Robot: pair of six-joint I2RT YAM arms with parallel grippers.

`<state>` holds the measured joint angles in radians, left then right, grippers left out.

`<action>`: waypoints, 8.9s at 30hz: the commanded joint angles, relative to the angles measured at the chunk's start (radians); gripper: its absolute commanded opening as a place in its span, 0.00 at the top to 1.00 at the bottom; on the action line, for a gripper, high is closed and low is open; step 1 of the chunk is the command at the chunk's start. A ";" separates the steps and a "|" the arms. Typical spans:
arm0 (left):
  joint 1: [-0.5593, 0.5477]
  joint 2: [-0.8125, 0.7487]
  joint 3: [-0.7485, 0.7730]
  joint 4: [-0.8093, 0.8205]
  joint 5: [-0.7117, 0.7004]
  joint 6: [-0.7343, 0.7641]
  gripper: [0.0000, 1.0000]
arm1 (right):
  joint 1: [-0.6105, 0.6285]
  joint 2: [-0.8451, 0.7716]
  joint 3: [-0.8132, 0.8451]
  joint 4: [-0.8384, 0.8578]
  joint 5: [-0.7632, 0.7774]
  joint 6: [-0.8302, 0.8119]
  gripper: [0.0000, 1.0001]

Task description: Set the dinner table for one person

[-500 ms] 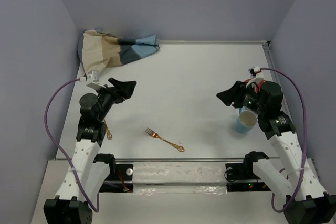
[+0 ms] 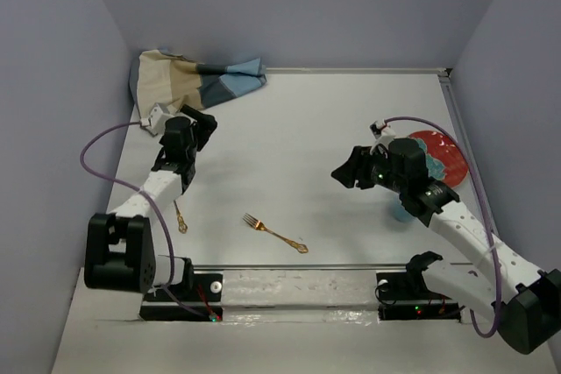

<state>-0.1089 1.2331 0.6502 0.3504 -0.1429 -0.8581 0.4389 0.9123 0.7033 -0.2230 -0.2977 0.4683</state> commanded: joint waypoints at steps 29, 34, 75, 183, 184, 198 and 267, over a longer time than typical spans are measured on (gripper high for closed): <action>0.071 0.970 1.085 -0.349 -0.405 -0.024 0.15 | 0.190 0.264 -0.085 0.278 0.028 0.035 0.41; 0.078 0.996 1.097 -0.381 -0.382 -0.028 0.26 | 0.190 0.275 -0.065 0.287 0.031 0.030 0.41; -0.397 0.344 -0.072 0.486 0.114 0.283 0.30 | 0.069 0.859 0.663 0.226 0.635 -0.194 0.43; -0.071 0.107 -0.251 0.032 -0.152 0.016 0.85 | 0.063 0.708 0.406 0.303 0.789 -0.092 1.00; -0.069 0.109 -0.248 0.033 -0.152 0.017 0.88 | 0.063 0.703 0.404 0.307 0.787 -0.099 1.00; -0.069 -0.222 -0.127 -0.001 -0.122 0.120 1.00 | 0.063 0.582 0.369 0.304 0.830 -0.149 1.00; 0.156 0.032 -0.263 0.346 0.192 -0.075 1.00 | -0.223 0.570 0.098 0.378 0.407 -0.011 1.00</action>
<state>0.0353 1.2823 0.4419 0.4686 0.0162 -0.9039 0.2226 1.5795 0.8471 0.0120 0.1421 0.3878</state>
